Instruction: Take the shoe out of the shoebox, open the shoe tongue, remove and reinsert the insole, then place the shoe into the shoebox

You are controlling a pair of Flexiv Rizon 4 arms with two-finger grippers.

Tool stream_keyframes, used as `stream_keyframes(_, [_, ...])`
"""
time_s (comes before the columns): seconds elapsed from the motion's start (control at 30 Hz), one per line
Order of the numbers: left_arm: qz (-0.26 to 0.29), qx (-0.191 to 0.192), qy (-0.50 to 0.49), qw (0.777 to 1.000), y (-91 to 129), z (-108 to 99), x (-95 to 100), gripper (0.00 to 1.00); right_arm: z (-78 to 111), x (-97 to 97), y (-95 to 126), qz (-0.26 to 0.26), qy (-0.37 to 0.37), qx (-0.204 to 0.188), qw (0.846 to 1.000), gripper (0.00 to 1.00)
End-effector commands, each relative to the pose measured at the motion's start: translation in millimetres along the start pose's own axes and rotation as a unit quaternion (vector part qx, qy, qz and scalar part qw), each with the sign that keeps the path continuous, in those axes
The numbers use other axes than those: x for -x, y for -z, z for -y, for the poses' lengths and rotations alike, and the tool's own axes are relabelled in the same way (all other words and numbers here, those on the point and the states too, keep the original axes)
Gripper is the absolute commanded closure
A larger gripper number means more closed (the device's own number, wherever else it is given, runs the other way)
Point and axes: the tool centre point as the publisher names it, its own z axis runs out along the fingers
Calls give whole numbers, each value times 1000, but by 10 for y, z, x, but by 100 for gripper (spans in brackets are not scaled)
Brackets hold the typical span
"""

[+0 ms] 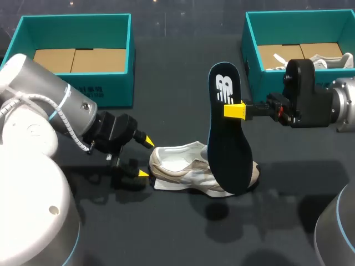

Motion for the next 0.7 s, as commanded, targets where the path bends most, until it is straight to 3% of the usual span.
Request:
stream_keyframes(0.03, [-8,77,-8,997,76,103,-3,0,9,-14,-6,2,-1,0,1000,100])
stream_keyframes(0.53, [-24,185,-28,982,66,152,-47,0,9,-14,-6,2,-1,0,1000,100])
stream_keyframes(0.7, [-36,227,-10,973,55,189,20,0,9,-14,-6,2,-1,0,1000,100])
